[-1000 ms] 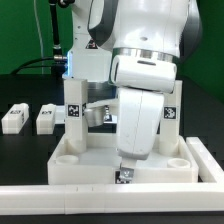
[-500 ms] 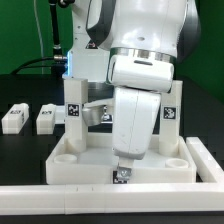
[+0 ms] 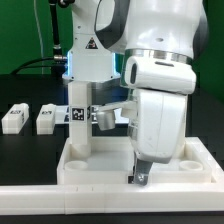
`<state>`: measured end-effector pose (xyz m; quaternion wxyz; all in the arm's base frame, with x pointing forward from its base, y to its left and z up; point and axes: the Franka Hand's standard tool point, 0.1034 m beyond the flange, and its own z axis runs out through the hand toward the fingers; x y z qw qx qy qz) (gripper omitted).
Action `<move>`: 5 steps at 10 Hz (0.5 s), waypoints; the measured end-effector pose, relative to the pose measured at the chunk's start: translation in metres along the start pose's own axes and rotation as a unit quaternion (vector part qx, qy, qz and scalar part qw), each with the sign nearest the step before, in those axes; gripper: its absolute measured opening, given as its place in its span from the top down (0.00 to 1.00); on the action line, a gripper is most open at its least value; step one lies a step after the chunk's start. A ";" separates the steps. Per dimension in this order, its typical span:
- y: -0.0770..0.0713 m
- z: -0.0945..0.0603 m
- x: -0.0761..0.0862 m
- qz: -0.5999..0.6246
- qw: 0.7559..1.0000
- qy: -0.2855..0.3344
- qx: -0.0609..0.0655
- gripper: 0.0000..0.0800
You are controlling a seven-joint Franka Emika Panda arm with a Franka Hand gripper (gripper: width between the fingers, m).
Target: Assemble desk
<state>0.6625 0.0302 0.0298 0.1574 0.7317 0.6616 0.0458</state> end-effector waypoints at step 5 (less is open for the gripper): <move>0.001 0.000 -0.001 -0.001 1.000 -0.007 0.009 0.90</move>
Offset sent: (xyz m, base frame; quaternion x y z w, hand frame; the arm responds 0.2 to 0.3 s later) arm 0.0077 -0.0006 0.0011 -0.0028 0.0149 0.0033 0.9999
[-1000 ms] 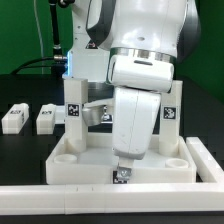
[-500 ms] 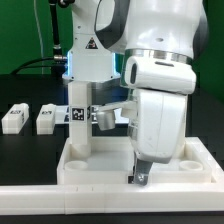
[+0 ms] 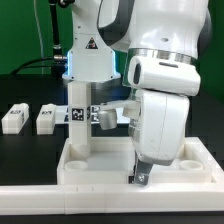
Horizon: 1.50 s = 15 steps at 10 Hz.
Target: Assemble desk
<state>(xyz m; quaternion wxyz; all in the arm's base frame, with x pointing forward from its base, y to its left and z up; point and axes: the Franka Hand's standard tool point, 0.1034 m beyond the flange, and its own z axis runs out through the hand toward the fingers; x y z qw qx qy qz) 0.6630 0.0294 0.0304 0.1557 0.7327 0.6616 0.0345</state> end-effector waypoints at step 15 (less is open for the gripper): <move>0.009 -0.051 -0.020 0.020 1.000 -0.001 0.002 0.19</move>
Offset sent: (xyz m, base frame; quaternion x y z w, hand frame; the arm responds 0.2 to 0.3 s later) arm 0.0000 0.0000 0.0000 0.0000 0.0000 0.0000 1.0000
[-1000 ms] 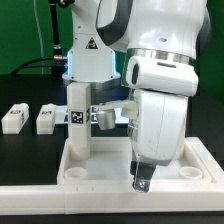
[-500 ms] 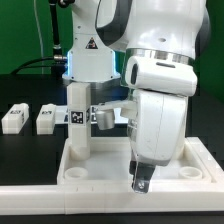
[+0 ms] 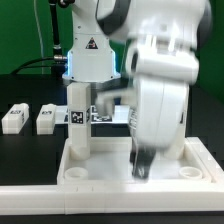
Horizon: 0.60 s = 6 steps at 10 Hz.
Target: Assemble desk
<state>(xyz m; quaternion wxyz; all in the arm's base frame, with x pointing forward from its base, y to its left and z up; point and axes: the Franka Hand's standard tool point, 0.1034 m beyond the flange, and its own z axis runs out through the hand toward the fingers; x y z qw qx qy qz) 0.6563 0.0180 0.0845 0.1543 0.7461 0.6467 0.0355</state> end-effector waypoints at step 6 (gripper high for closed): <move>0.024 -0.041 -0.064 0.138 0.990 -0.017 -0.002 0.19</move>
Offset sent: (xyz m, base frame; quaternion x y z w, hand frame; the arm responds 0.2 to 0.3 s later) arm 0.0347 -0.0460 0.0184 -0.0012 -0.0074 0.1966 0.9805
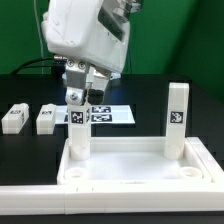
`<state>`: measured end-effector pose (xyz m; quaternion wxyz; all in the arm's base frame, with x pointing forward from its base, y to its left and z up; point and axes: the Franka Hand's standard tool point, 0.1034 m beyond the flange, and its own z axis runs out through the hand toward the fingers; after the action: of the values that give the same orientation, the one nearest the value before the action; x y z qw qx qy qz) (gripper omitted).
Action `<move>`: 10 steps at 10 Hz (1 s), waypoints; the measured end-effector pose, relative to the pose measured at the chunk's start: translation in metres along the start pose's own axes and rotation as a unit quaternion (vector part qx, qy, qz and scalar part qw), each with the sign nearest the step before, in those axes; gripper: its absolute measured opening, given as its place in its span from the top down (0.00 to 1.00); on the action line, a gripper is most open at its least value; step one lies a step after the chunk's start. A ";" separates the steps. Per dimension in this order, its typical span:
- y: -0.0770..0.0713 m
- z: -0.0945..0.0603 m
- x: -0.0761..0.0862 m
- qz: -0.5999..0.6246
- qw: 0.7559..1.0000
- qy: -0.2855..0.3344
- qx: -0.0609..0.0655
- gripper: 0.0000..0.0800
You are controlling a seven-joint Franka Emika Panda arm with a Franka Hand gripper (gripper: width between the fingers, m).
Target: Assemble desk
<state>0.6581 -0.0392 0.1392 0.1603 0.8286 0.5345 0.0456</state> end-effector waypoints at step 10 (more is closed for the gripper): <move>-0.026 -0.027 -0.082 0.310 0.949 -0.004 0.052 0.19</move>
Offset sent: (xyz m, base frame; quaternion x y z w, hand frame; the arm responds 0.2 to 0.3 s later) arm -0.0437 -0.0294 0.0419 0.0929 0.0017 0.1963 0.9761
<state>0.5942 -0.0970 0.1642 0.0968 0.9608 0.2522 0.0619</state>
